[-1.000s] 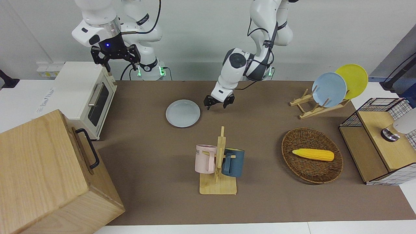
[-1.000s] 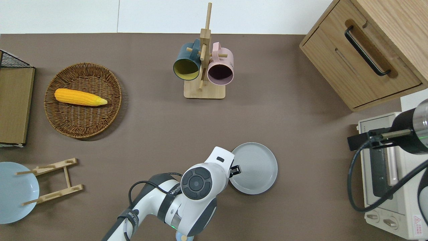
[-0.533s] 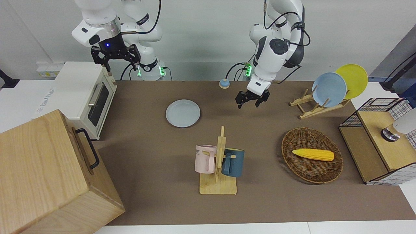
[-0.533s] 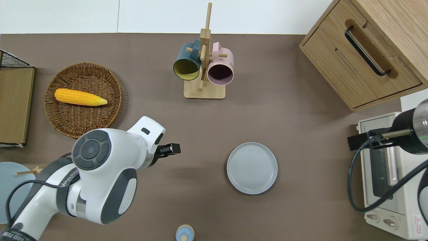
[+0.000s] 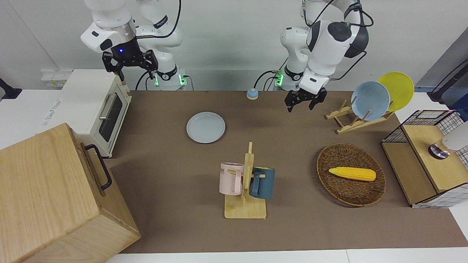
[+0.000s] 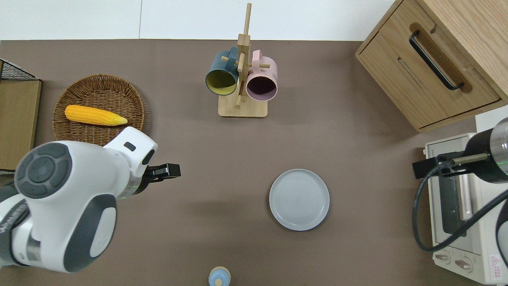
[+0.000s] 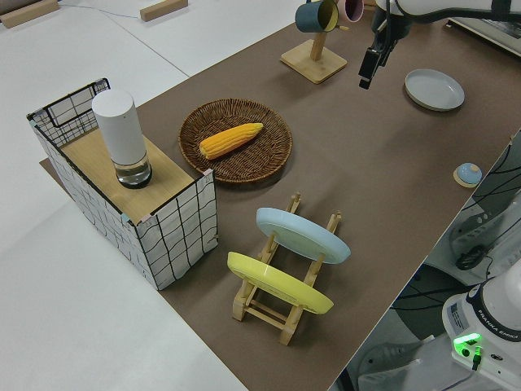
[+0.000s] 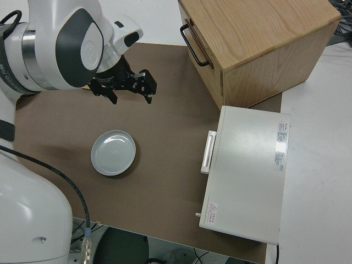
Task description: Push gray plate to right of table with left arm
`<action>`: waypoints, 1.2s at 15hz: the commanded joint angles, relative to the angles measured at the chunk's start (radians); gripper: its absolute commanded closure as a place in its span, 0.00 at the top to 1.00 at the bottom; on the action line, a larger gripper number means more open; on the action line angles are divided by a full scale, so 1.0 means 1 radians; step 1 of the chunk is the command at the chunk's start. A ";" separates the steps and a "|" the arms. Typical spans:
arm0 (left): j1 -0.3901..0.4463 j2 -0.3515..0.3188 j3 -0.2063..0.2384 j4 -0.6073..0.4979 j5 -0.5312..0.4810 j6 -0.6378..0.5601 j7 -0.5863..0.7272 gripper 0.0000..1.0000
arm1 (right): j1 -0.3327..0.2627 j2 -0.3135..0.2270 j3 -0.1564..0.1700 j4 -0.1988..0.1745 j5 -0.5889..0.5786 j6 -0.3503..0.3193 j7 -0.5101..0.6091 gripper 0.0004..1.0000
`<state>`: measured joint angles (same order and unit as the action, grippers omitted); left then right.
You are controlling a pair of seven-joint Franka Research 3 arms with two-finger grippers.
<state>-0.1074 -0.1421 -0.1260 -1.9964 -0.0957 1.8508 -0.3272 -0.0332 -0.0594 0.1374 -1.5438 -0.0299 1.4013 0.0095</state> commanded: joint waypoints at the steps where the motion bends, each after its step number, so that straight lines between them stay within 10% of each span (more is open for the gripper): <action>1: 0.012 0.006 0.054 0.122 0.039 -0.172 0.057 1.00 | -0.024 -0.010 0.019 0.001 -0.008 -0.015 -0.008 1.00; 8: 0.014 -0.001 0.106 0.310 0.054 -0.395 0.057 1.00 | -0.024 -0.010 0.019 0.001 -0.008 -0.015 -0.008 1.00; 18: 0.015 0.001 0.111 0.318 0.054 -0.381 0.048 1.00 | -0.024 -0.010 0.019 0.001 -0.008 -0.015 -0.008 1.00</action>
<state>-0.0957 -0.1496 -0.0134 -1.6960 -0.0598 1.4794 -0.2775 -0.0332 -0.0594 0.1374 -1.5438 -0.0299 1.4013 0.0095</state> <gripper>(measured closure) 0.000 0.004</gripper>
